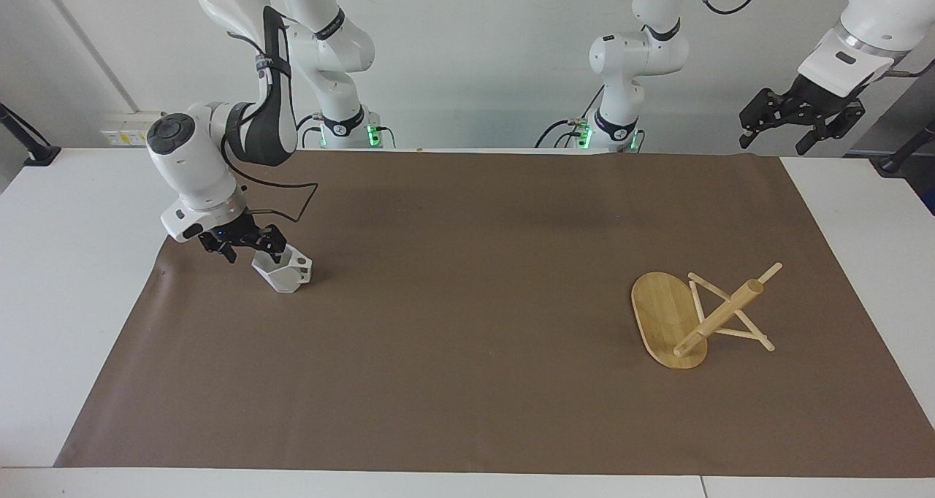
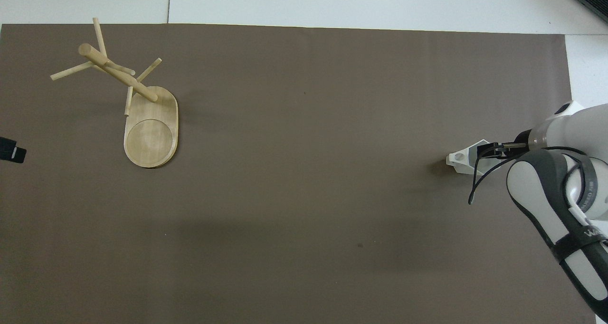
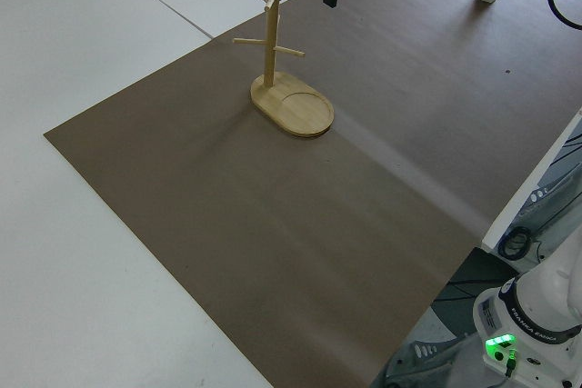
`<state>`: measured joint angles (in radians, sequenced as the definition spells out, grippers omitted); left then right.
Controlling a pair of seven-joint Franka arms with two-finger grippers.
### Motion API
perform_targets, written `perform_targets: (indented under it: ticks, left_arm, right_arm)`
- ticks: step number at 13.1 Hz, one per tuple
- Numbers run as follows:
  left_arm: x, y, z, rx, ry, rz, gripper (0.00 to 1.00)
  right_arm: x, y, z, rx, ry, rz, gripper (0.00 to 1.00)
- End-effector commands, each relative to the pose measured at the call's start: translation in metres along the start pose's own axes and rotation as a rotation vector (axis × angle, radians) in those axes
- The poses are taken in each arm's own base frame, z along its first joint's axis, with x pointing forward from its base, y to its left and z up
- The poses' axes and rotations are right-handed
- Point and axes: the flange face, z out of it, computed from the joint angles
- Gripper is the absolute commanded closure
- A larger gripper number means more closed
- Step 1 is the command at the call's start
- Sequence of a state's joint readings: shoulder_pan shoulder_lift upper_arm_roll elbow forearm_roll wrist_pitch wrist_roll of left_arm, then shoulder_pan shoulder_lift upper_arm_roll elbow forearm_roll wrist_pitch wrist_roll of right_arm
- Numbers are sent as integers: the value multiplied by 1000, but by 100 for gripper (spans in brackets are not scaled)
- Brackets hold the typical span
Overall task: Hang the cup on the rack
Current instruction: 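Close the right gripper on the white cup's handle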
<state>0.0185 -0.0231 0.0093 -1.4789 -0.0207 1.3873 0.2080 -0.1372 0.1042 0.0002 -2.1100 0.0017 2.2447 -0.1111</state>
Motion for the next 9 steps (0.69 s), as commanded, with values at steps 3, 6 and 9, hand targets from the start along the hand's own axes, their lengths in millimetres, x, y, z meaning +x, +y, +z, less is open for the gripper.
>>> perform_targets:
  ticks: [3,6,9]
  left_arm:
    - [-7,-1,-1,20,6,10,0]
    - [-6,0,-1,21,10,10,0]
    - [-6,-1,-1,22,12,8,0]
  right_arm:
    - [-1,2,3,13,17,27,14]
    - [-1,1,4,13,15,39,28]
    - [0,-1,2,13,20,55,46]
